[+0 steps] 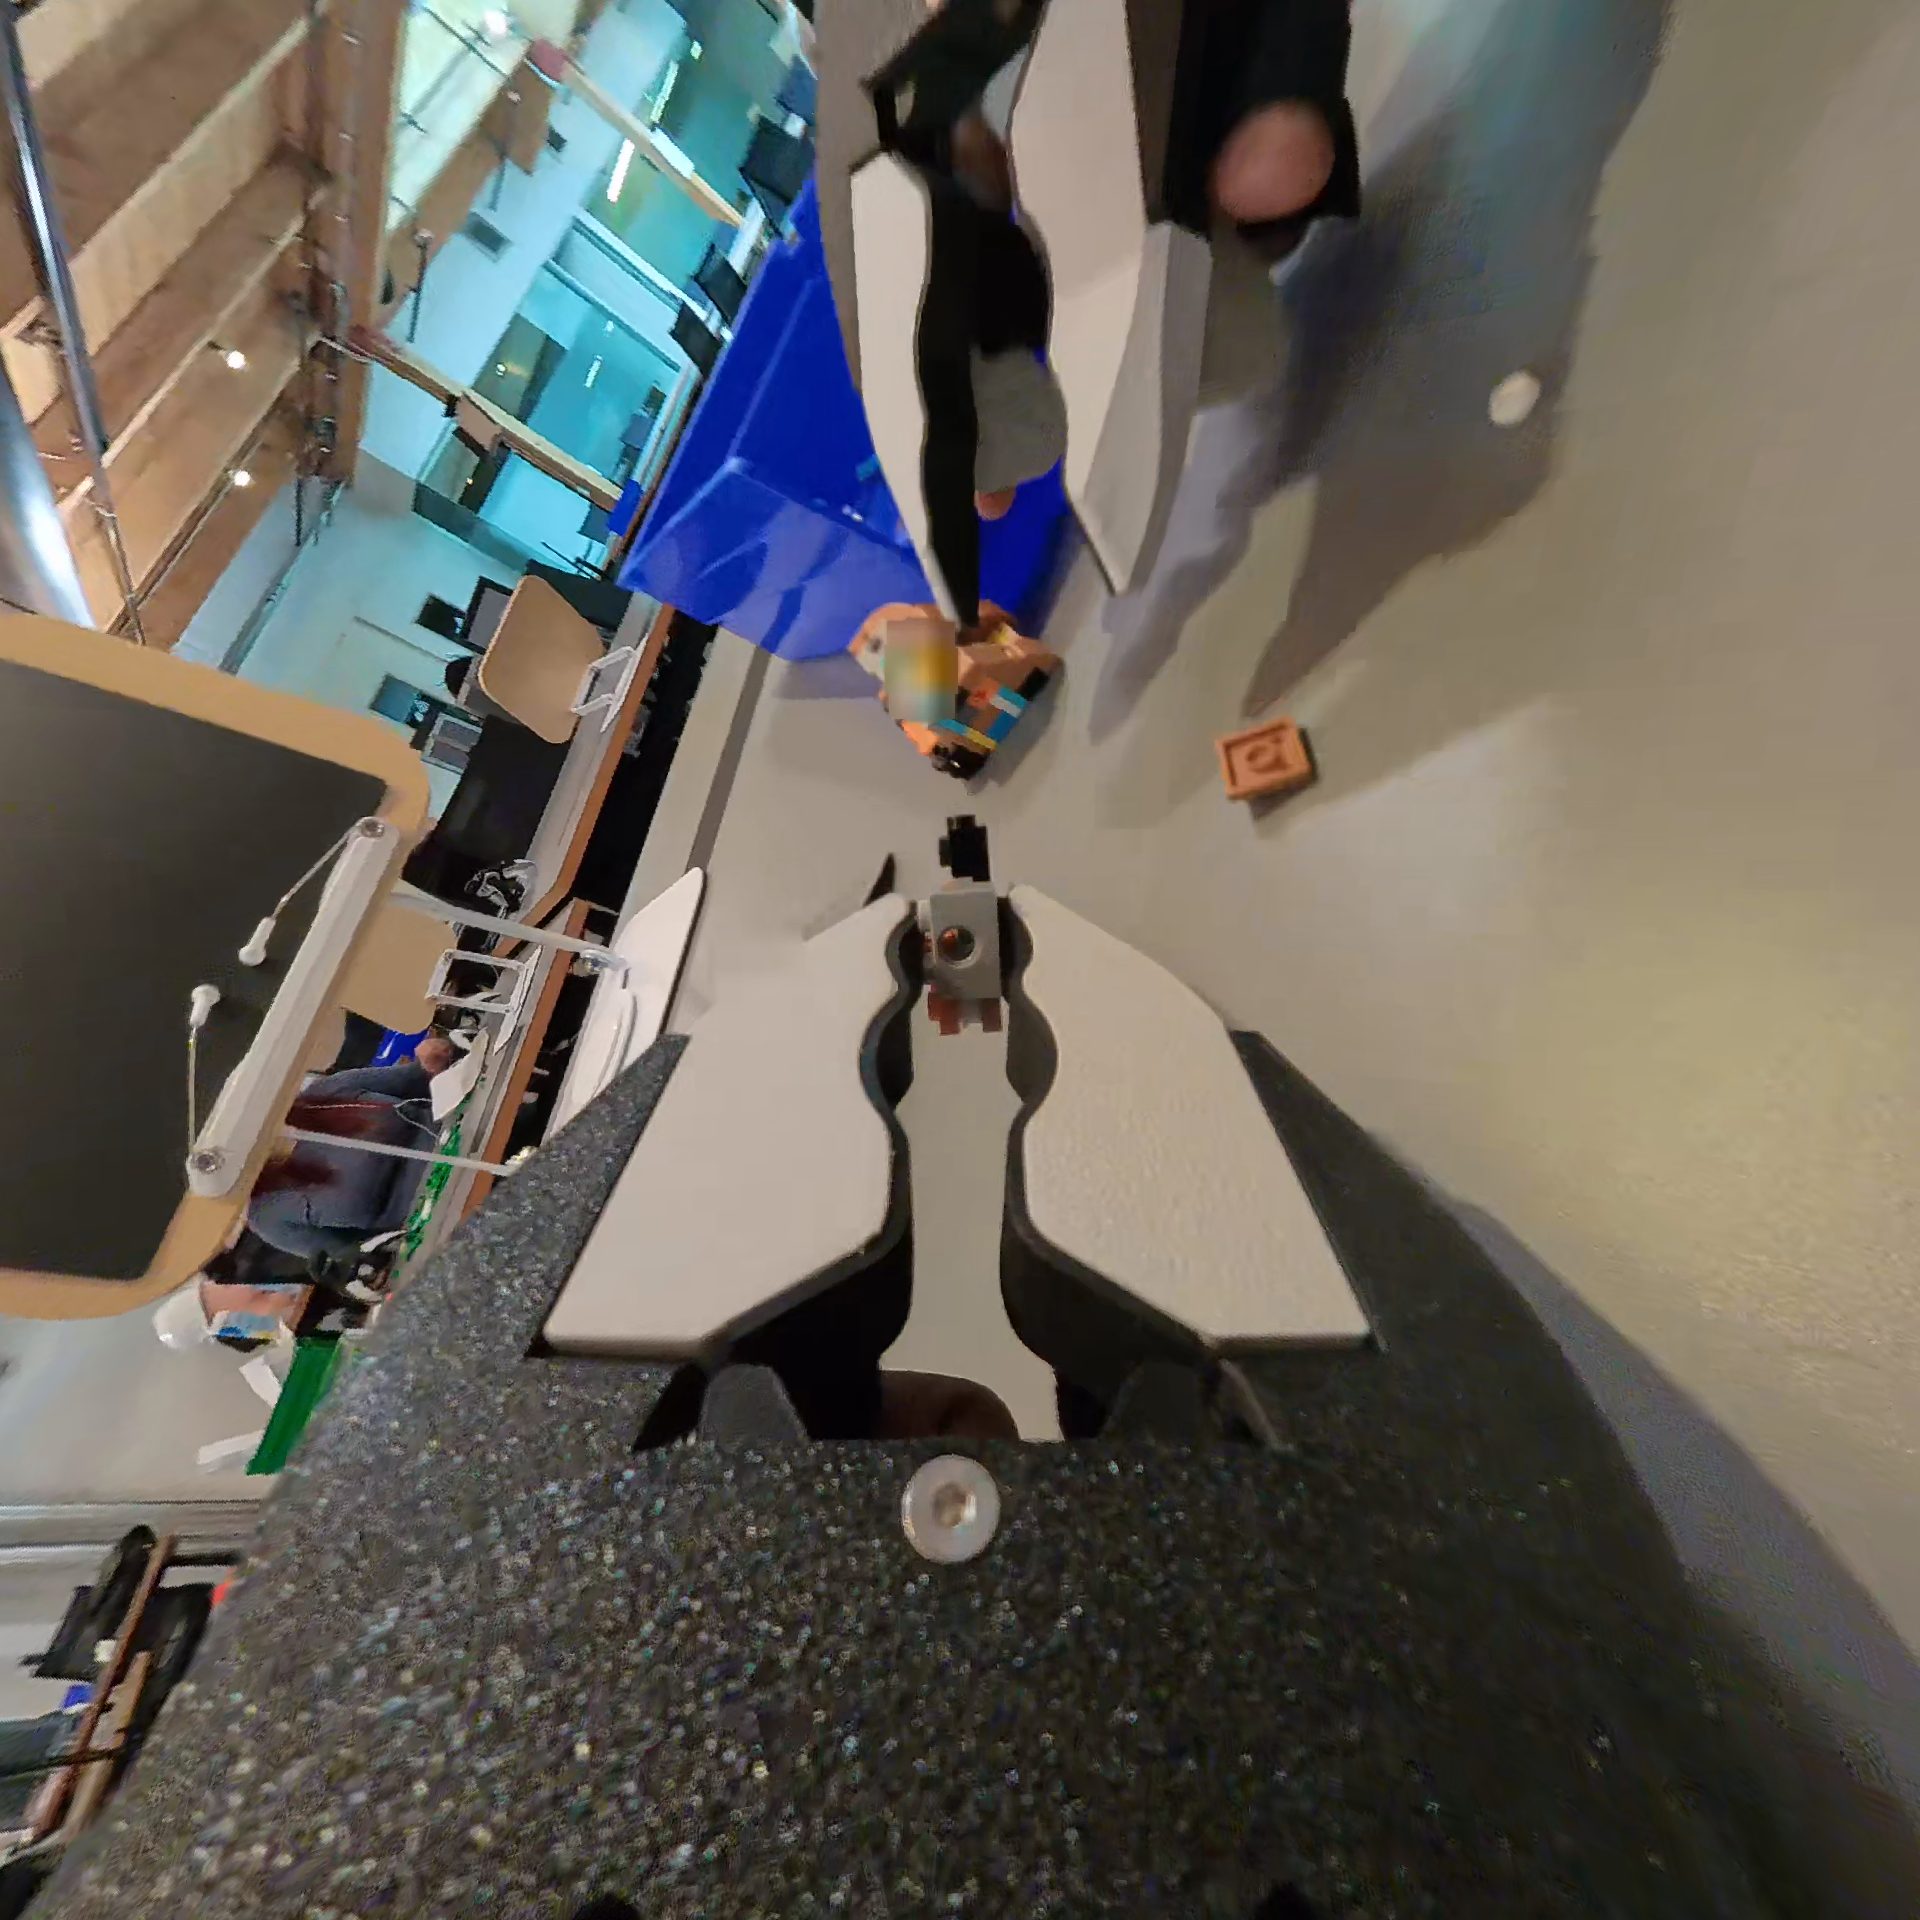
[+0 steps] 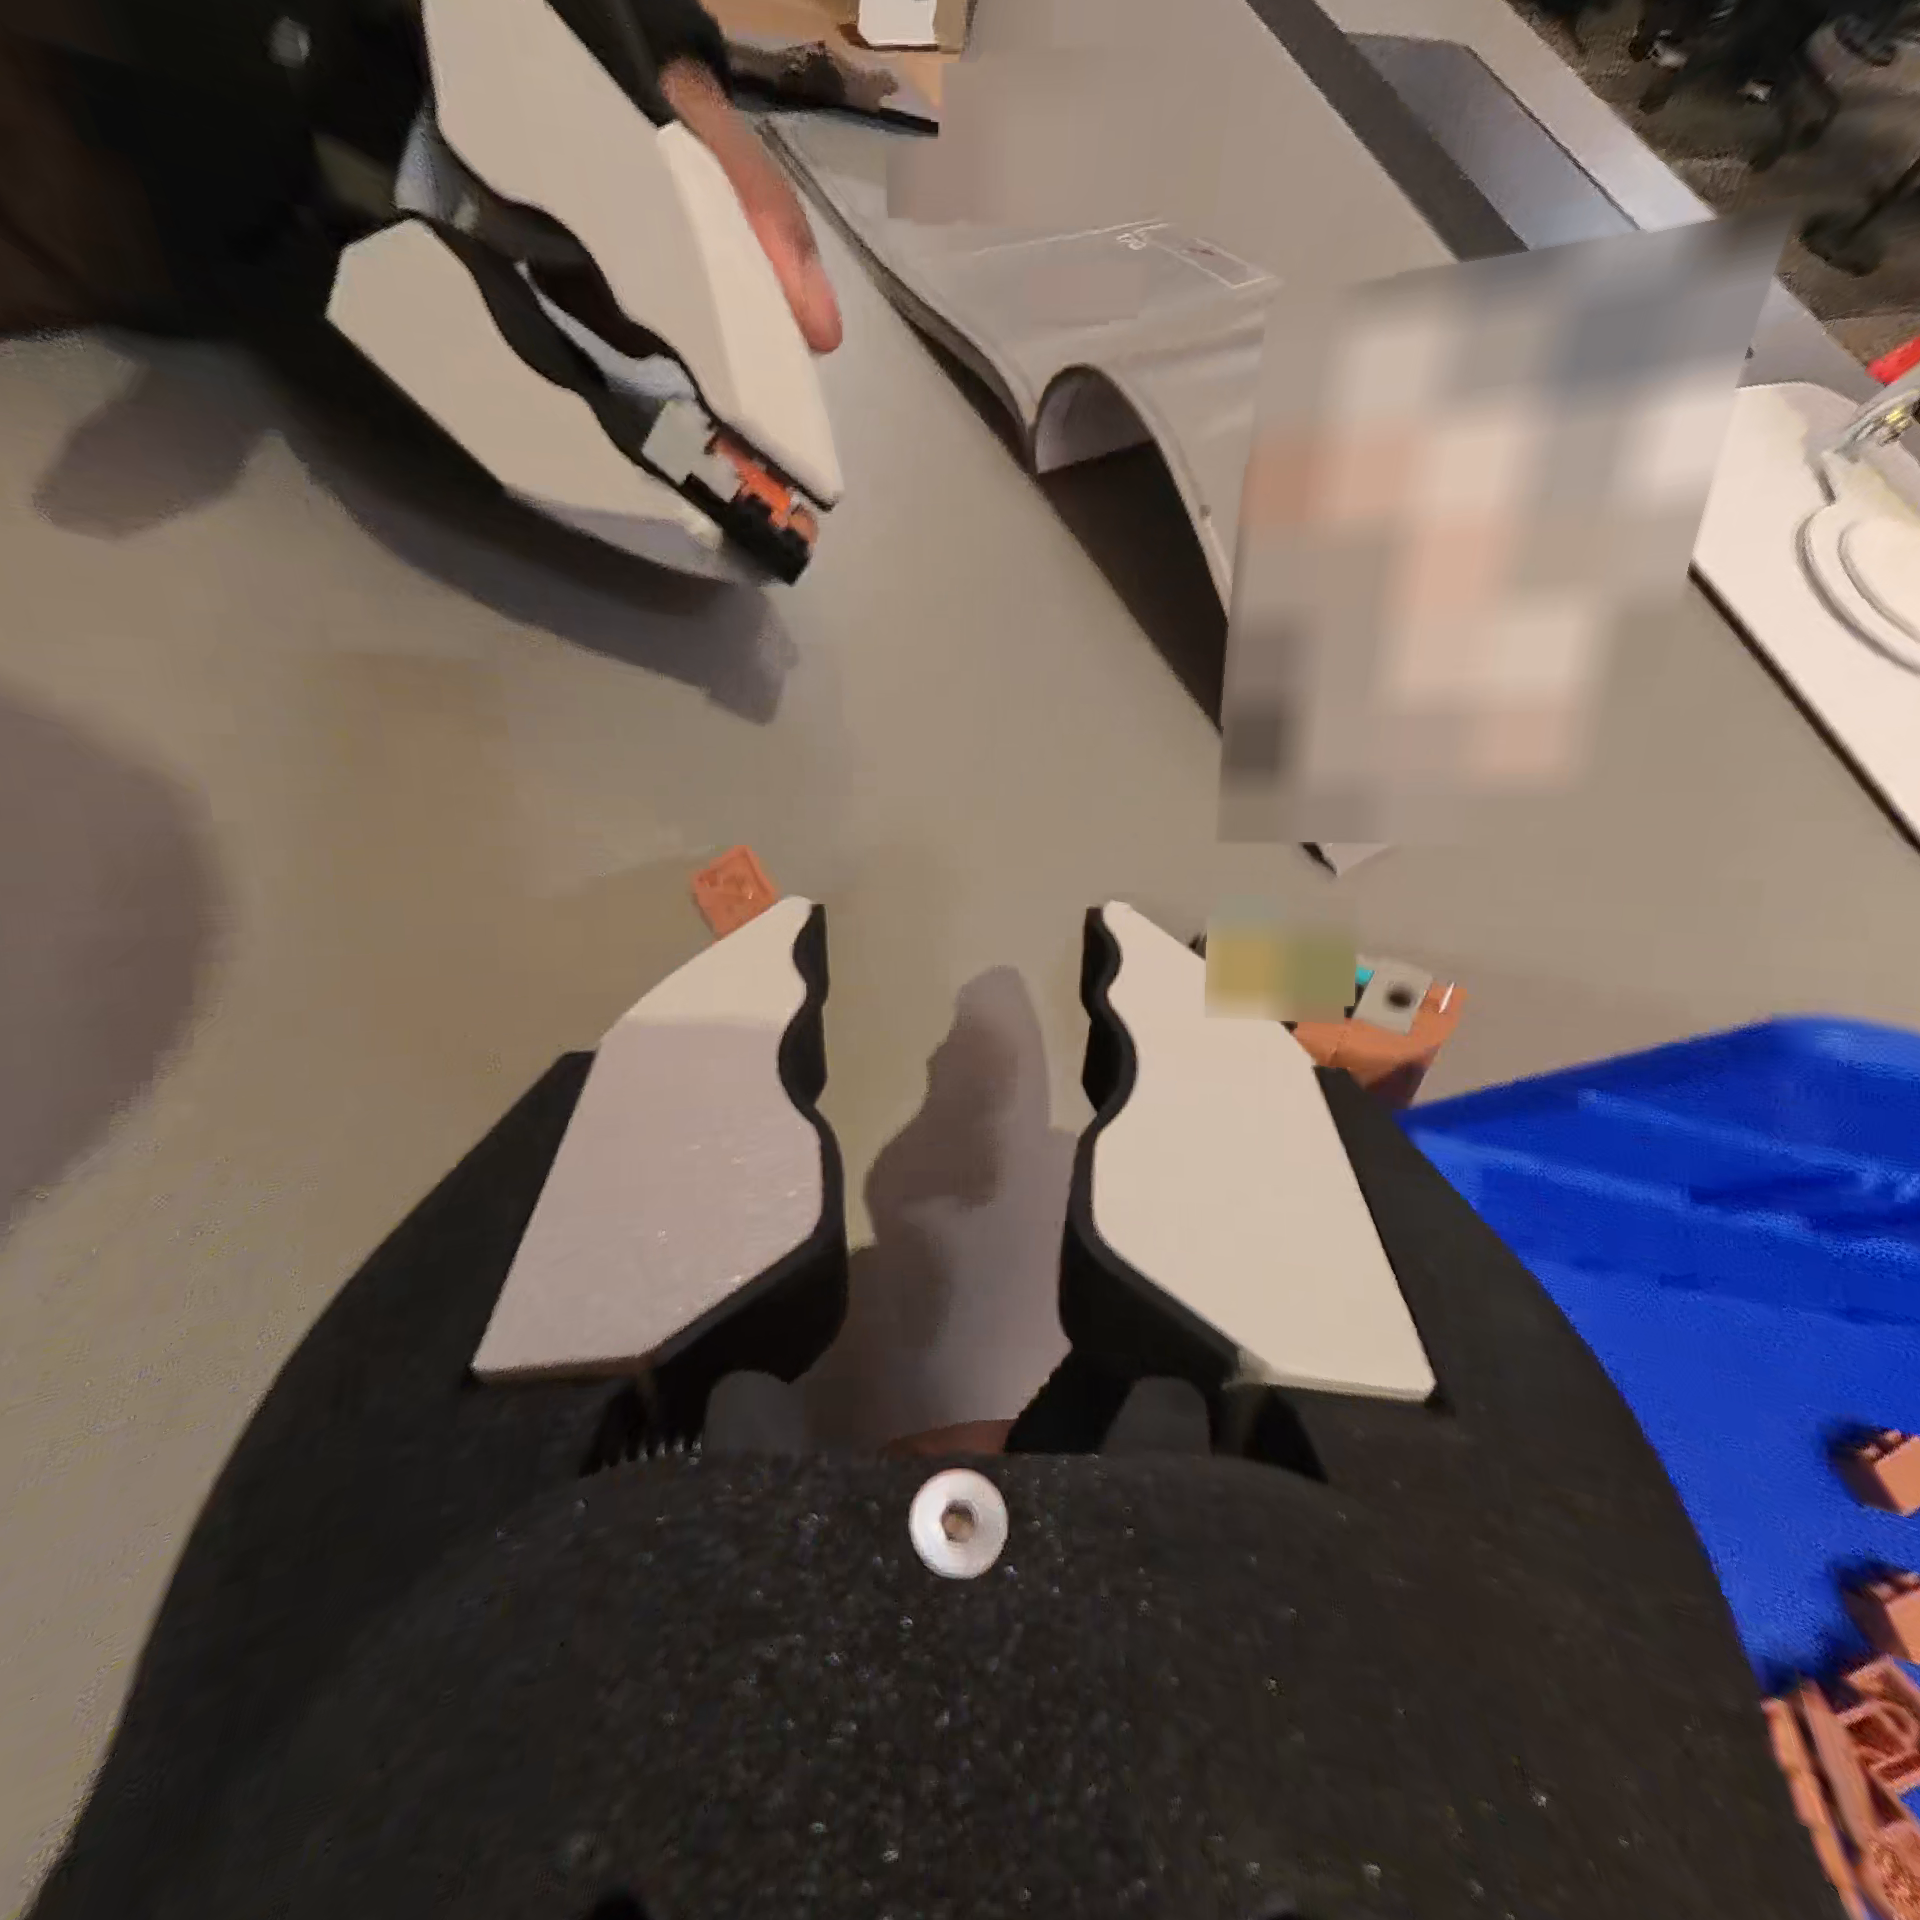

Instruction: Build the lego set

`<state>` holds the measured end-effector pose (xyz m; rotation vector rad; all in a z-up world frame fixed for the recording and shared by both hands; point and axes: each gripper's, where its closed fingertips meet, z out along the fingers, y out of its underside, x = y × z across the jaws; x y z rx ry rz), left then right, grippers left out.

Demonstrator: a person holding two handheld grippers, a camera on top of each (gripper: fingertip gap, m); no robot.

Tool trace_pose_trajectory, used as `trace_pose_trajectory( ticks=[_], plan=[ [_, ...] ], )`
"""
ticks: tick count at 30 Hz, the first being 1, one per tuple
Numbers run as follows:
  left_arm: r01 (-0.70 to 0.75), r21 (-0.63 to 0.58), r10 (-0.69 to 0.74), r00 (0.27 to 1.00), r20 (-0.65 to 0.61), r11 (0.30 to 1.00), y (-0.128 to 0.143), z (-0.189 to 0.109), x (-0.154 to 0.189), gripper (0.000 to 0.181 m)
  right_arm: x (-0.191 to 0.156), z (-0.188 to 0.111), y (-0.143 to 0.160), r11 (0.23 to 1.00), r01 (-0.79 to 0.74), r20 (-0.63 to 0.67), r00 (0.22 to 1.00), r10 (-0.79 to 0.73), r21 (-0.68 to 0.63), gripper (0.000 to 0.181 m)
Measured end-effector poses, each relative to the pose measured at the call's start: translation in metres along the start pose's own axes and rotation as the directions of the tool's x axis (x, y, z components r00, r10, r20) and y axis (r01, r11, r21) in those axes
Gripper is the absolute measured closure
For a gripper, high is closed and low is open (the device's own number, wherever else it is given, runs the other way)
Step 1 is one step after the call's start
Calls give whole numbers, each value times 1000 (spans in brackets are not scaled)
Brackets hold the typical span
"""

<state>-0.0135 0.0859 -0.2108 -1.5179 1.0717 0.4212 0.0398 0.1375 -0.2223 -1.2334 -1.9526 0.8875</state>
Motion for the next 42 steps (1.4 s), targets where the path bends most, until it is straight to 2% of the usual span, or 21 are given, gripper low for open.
trace_pose_trajectory(
  ticks=[3, 8, 12, 19, 27, 34, 42],
  plan=[
    [-36, -32, 36, 999, -14, 999, 4, 4, 6, 168, -2, -4, 6, 999, 13, -7, 1000, -12, 50, 141],
    [-55, -62, 54, 998, -10, 997, 7, 6, 6, 168, -2, -7, -9, 984, 42, -43, 998, -35, 173, 150],
    [-51, -55, 49, 998, -25, 997, 7, 7, 10, 168, 0, -10, -11, 979, 46, -55, 998, -36, 196, 155],
    [-32, -62, 31, 999, -23, 998, 11, 8, 9, 168, 8, -13, -11, 974, -50, -19, 998, 55, 222, 158],
    [-40, -71, 43, 999, 32, 997, 12, 5, -2, 168, 8, -11, -8, 979, -62, -10, 998, 65, 196, 157],
    [-95, -105, 106, 989, 105, 990, 9, 0, -13, 168, 7, -7, -1, 990, -65, -16, 998, 68, 123, 154],
    [-148, -193, 181, 970, 161, 970, 0, -19, -5, 168, -5, 2, 10, 997, -73, 34, 997, 73, 5, 150]
  ],
)
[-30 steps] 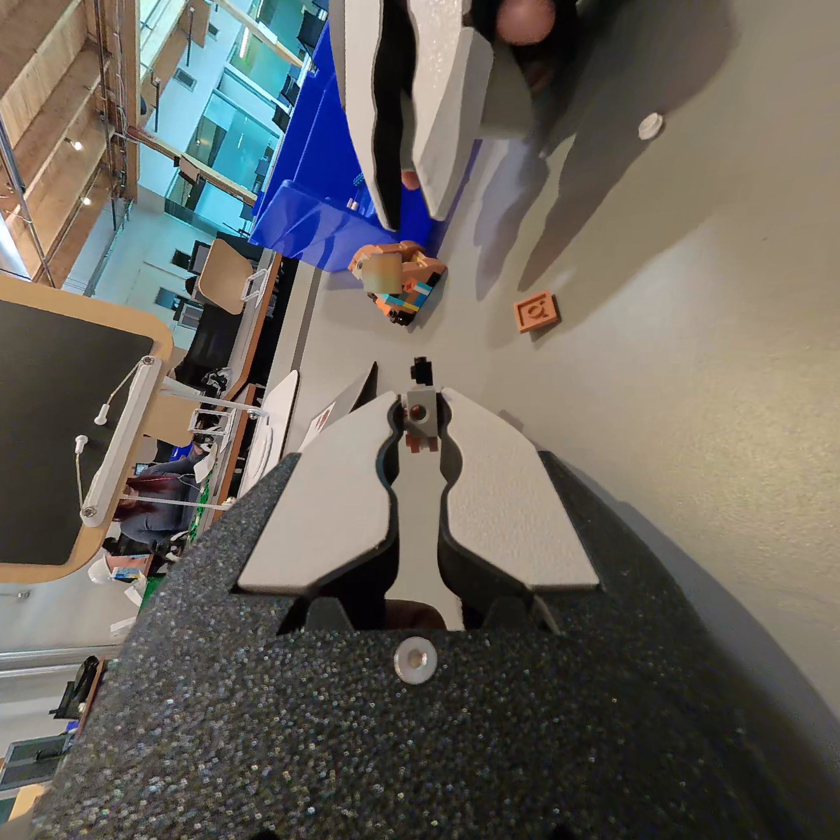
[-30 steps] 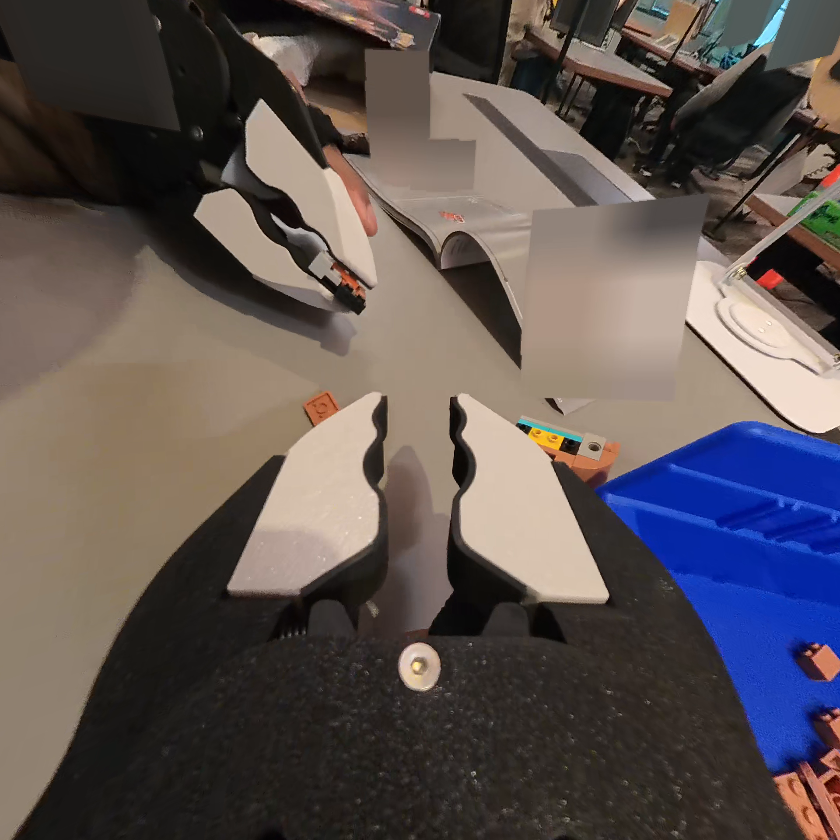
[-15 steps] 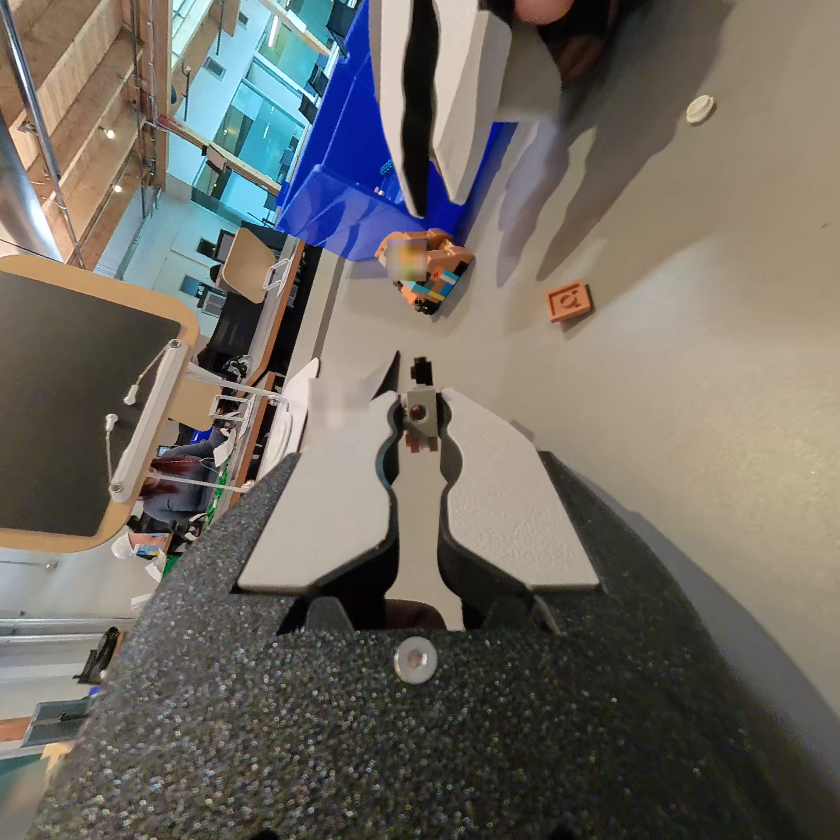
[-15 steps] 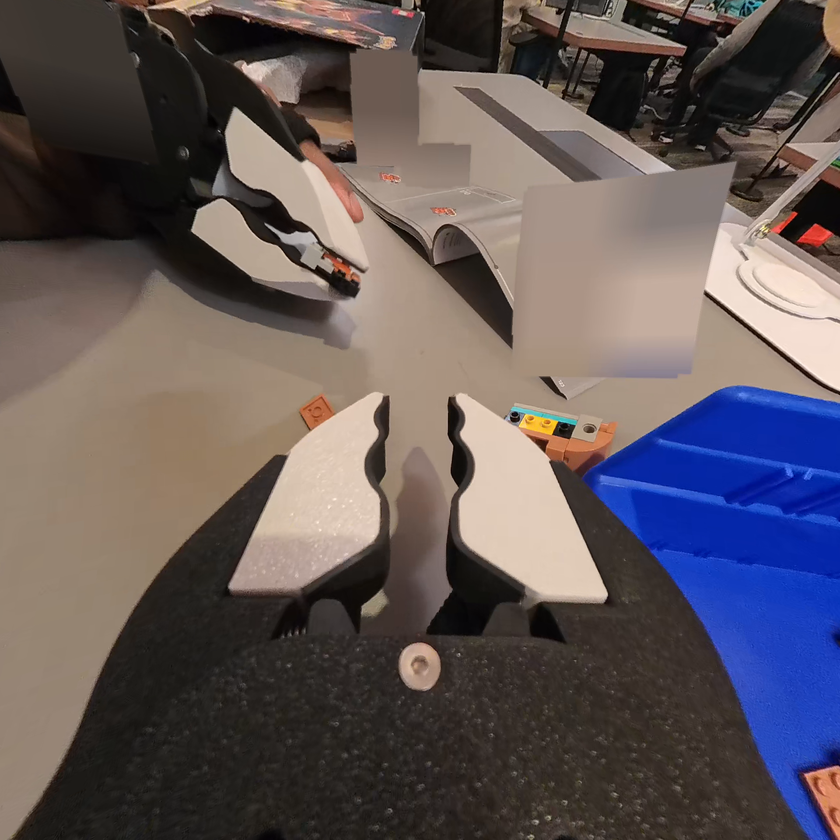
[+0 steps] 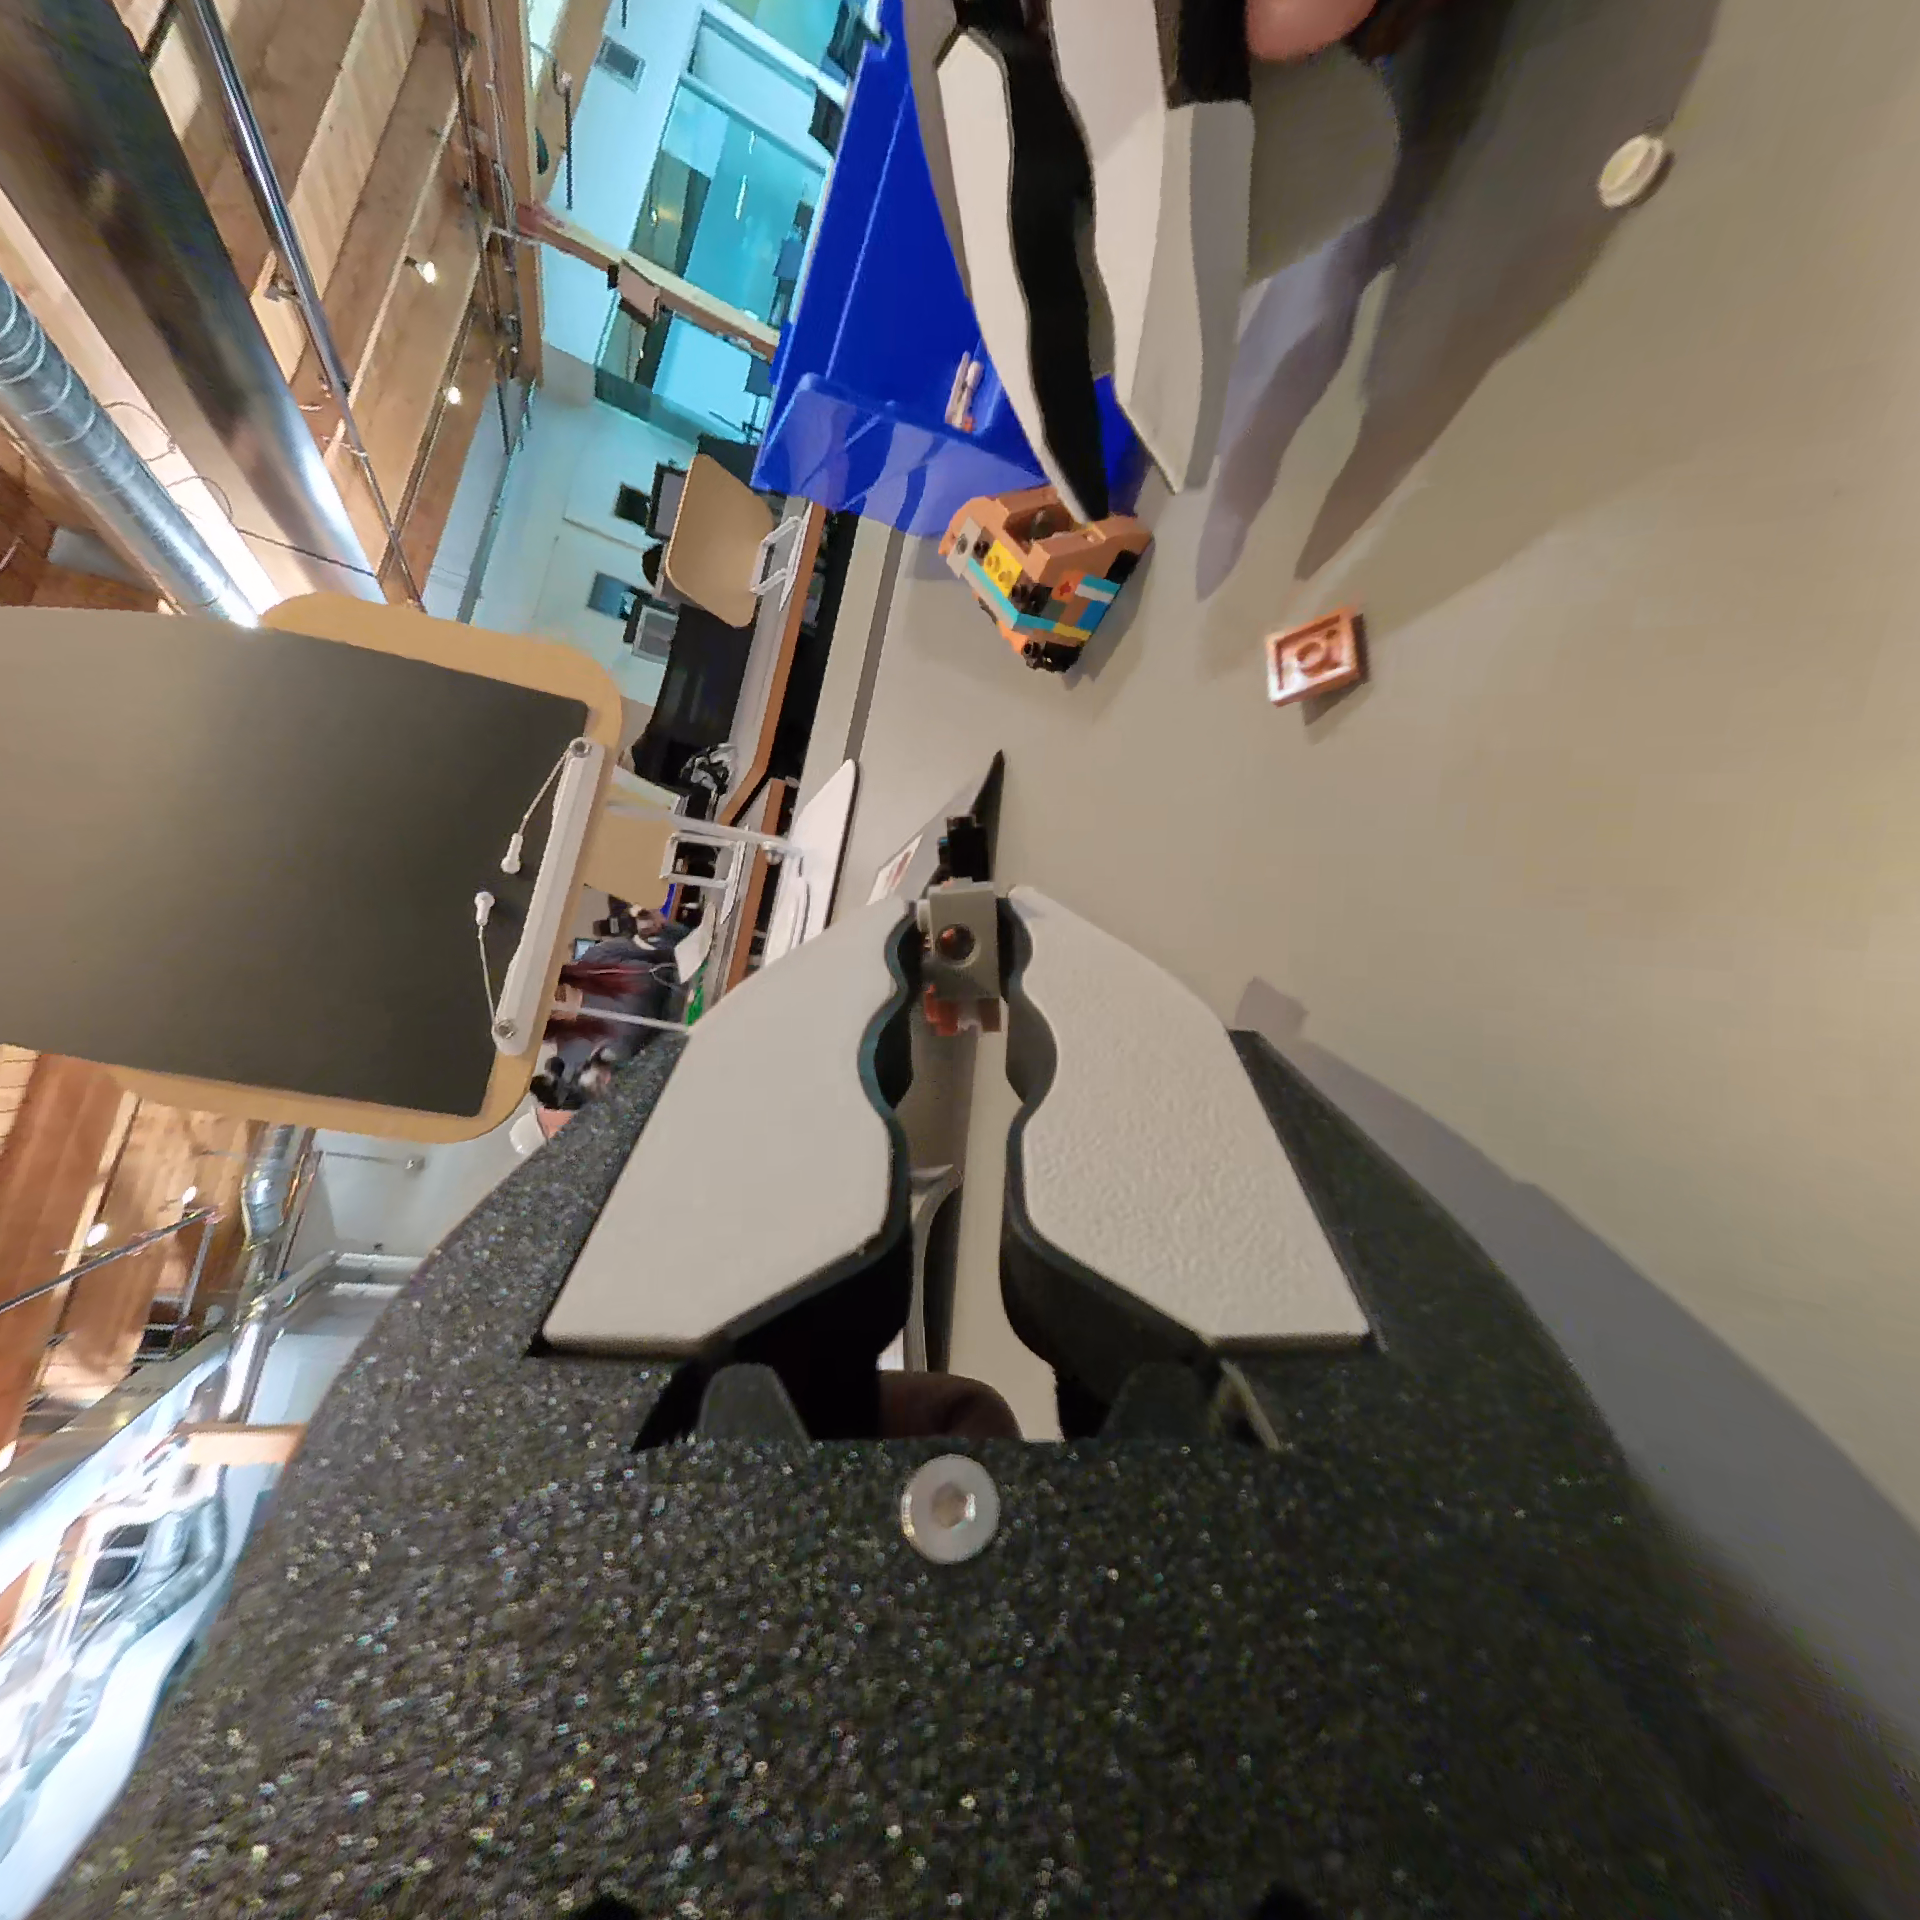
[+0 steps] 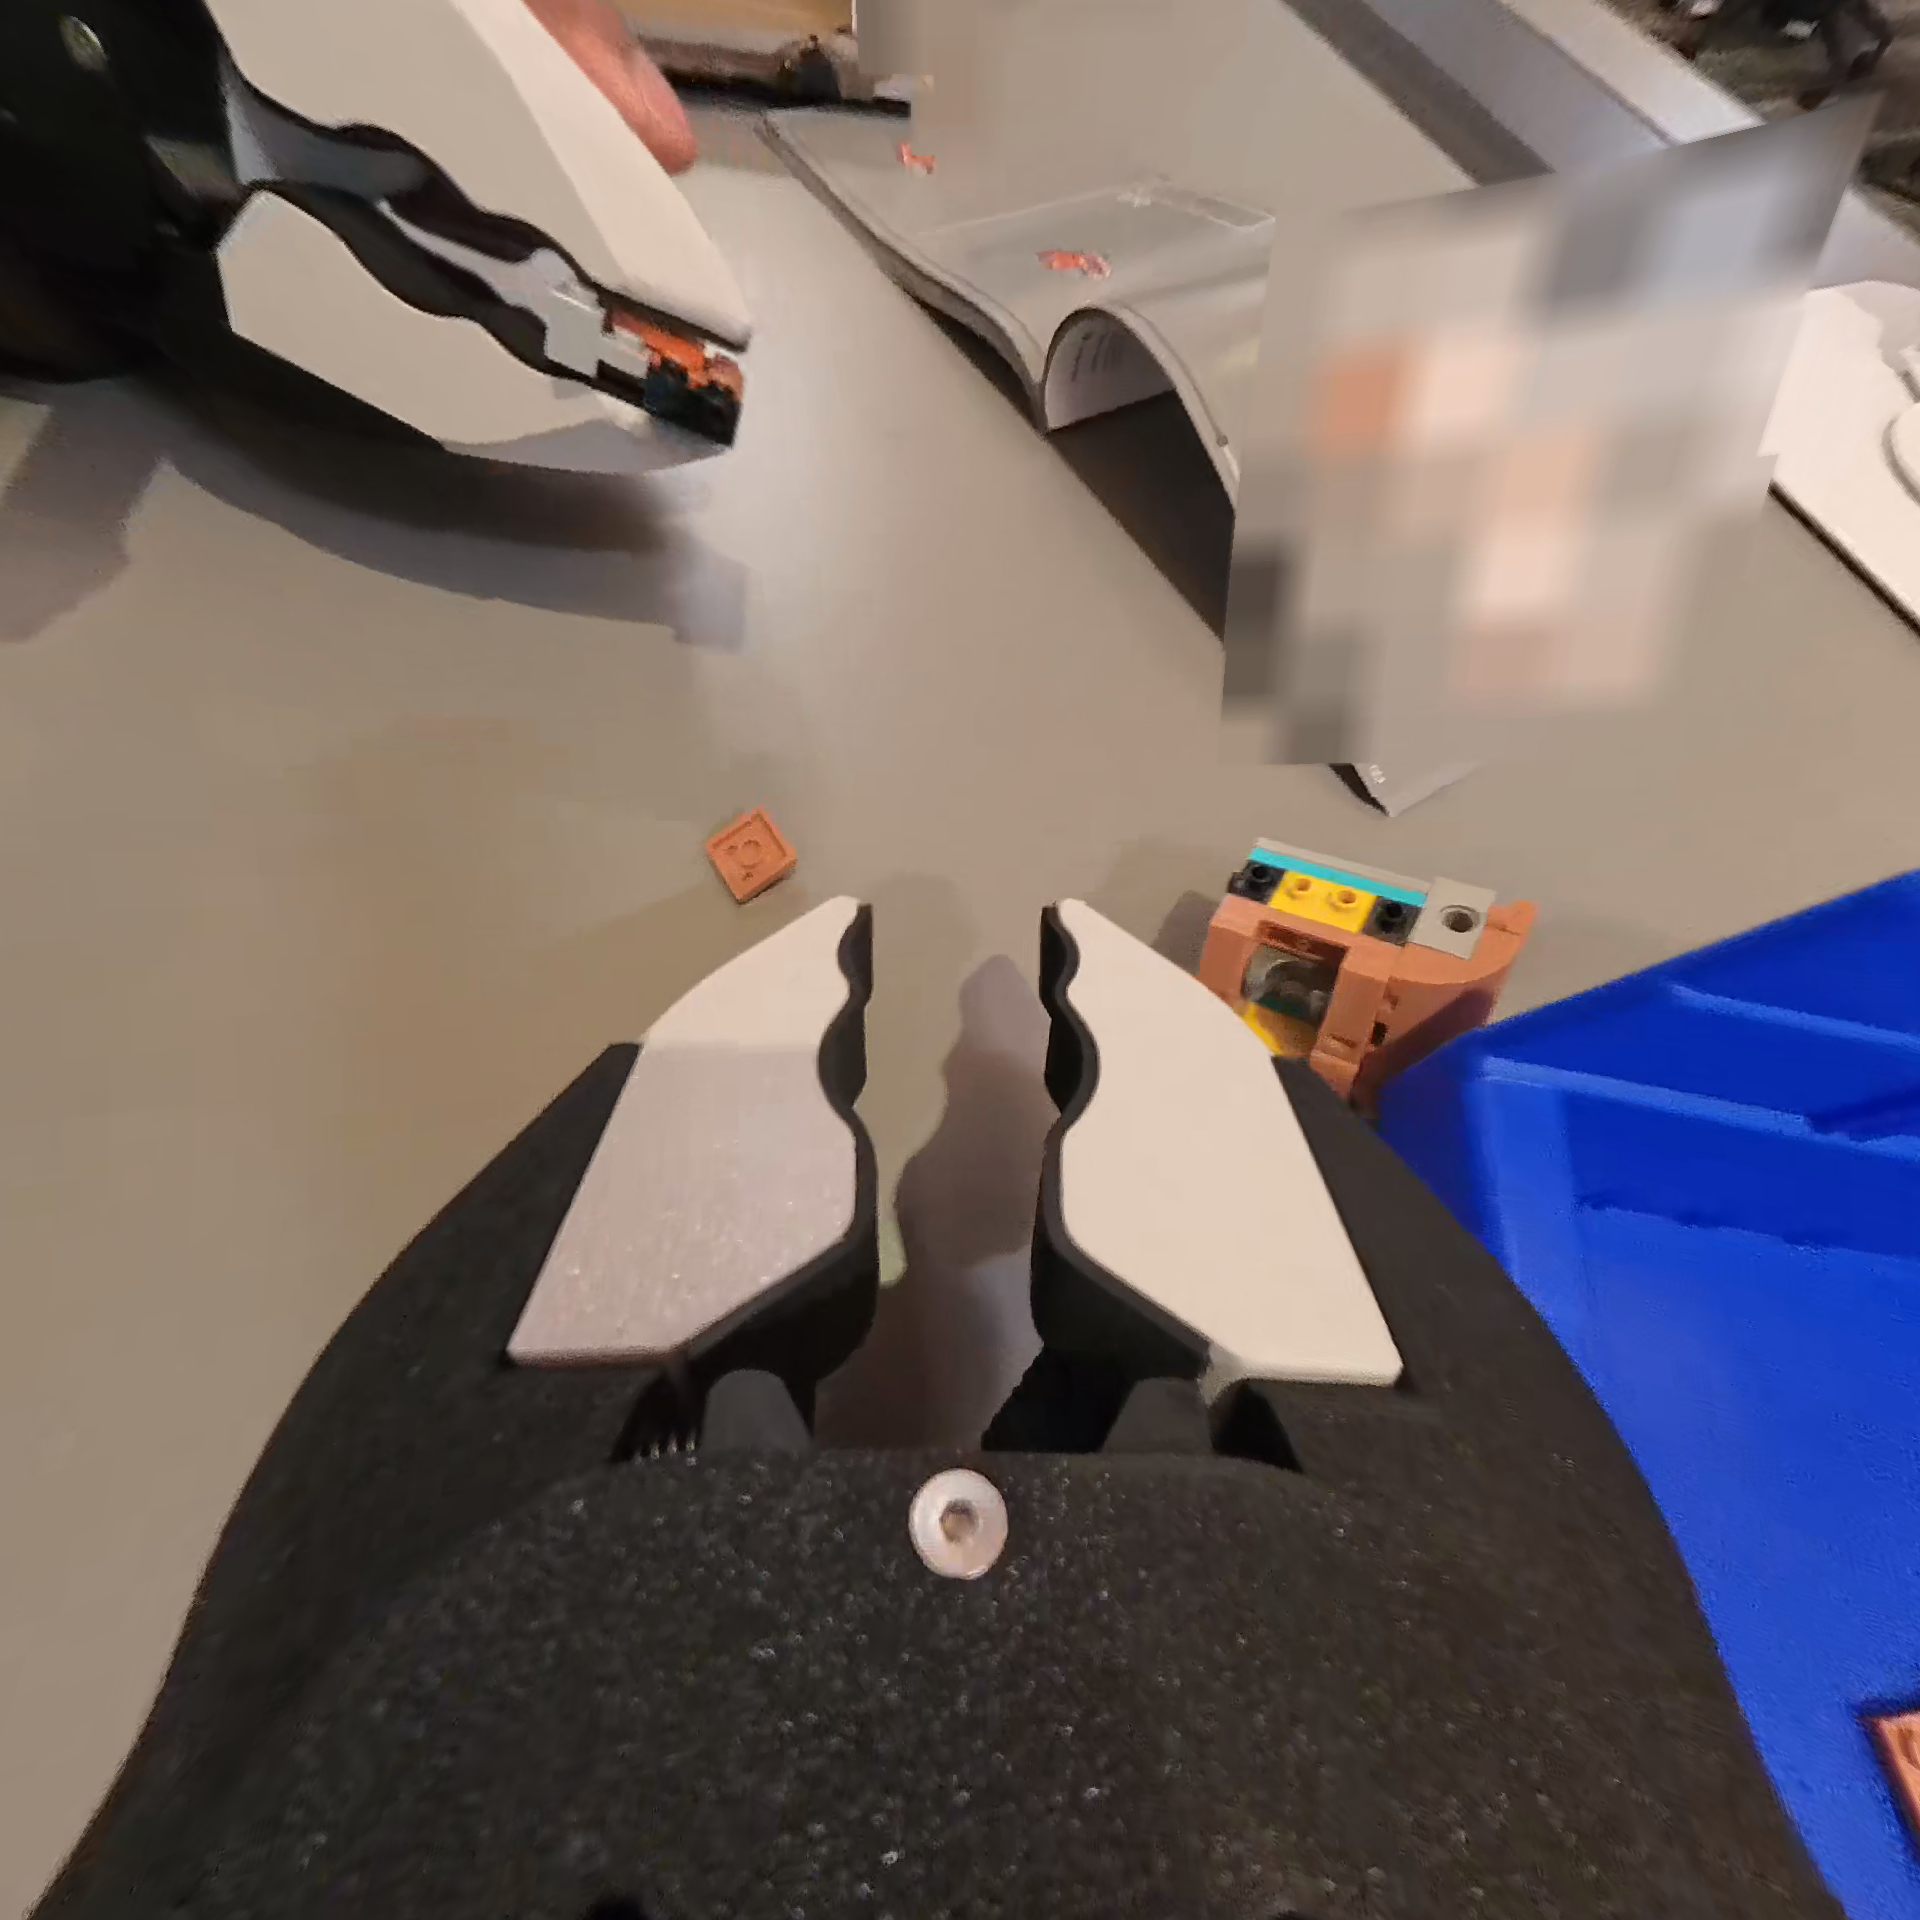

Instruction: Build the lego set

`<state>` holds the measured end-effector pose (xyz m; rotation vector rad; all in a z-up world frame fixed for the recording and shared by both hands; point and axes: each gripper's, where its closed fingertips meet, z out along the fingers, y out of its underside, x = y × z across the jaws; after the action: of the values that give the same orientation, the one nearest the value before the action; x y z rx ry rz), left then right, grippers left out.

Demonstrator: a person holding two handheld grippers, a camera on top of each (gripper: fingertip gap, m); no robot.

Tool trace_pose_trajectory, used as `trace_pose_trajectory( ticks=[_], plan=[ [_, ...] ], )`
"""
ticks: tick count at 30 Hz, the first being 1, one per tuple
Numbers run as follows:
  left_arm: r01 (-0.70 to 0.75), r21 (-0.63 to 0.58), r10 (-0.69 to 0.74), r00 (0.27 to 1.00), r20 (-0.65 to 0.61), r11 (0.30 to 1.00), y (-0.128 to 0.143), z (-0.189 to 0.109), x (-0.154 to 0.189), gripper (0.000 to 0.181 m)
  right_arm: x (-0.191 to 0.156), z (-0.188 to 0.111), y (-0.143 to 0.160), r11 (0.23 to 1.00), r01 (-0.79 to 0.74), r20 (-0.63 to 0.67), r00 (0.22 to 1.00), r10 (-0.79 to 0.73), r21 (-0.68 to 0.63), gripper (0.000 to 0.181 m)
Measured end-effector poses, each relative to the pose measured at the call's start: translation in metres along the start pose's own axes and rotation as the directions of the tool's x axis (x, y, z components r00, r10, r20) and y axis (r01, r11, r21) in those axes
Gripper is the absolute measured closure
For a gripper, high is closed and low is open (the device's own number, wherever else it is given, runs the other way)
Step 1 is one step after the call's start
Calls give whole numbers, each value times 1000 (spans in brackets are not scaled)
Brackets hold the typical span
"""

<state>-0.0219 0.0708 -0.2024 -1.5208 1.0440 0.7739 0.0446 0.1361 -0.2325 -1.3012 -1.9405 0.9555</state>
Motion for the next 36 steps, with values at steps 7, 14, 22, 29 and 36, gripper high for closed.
trace_pose_trajectory(
  ticks=[7, 14, 22, 29, 36],
  plan=[
    [-82, -94, 84, 996, 23, 992, -8, -15, 13, 168, -17, 15, 7, 994, 39, 80, 996, -31, -106, 147],
    [-164, -137, 159, 986, -47, 977, -3, -20, 35, 168, -34, 29, 8, 981, 59, 129, 991, -36, -184, 148],
    [-54, -47, 48, 990, -130, 997, -6, -24, 44, 152, -40, 36, 8, 974, 73, 143, 989, -42, -214, 160],
    [103, -14, -103, 973, -204, 995, -7, -33, 45, 139, -41, 37, 8, 975, 67, 145, 989, -37, -211, 163],
    [165, -15, -163, 945, -285, 986, -11, -41, 49, 132, -41, 37, 8, 975, 73, 138, 989, -44, -211, 163]
  ],
)
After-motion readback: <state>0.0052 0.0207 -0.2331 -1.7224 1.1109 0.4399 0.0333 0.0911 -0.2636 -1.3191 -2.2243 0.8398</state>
